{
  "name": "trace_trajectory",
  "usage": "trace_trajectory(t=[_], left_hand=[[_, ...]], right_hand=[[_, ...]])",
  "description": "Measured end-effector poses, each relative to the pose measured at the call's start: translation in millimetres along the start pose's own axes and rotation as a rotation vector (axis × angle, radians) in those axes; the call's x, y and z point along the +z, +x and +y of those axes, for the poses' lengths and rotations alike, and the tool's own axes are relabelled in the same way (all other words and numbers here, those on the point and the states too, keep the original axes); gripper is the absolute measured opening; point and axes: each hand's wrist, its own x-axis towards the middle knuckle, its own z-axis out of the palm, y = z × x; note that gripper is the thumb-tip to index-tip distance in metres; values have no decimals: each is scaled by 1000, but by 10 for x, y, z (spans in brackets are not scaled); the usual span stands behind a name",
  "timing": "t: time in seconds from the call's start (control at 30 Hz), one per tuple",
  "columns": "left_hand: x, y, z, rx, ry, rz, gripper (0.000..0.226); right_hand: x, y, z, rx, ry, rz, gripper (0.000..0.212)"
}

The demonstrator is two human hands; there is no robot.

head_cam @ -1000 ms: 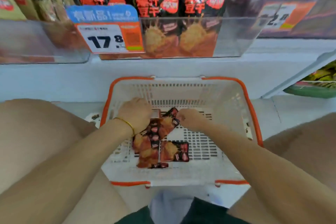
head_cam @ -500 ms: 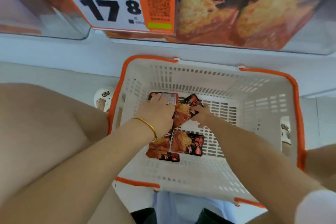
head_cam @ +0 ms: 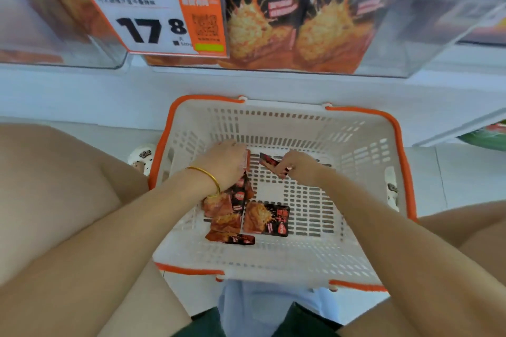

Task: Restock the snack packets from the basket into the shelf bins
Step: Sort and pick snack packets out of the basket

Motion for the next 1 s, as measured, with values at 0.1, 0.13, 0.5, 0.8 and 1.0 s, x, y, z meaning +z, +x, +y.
trace_trajectory(t=[0.1, 0.13, 0.5, 0.8, 1.0], left_hand=[[-114, -118, 130, 47, -204, 51, 62], [-158, -169, 200, 74, -249, 72, 66], [-1203, -978, 1156, 411, -407, 558, 10], [-2223, -1079, 1488, 564, -629, 1012, 19], [-2350, -493, 1363, 349, -5, 841, 33]], right_hand=[[-461, -535, -215, -106, -38, 30, 39], [-594, -728, -301, -148, -38, 52, 38], [-1481, -2392, -1064, -221, -133, 574, 35], [-2487, -2975, -1538, -153, -313, 1229, 28], [-2705, -2226, -1547, 49, -567, 1328, 19]])
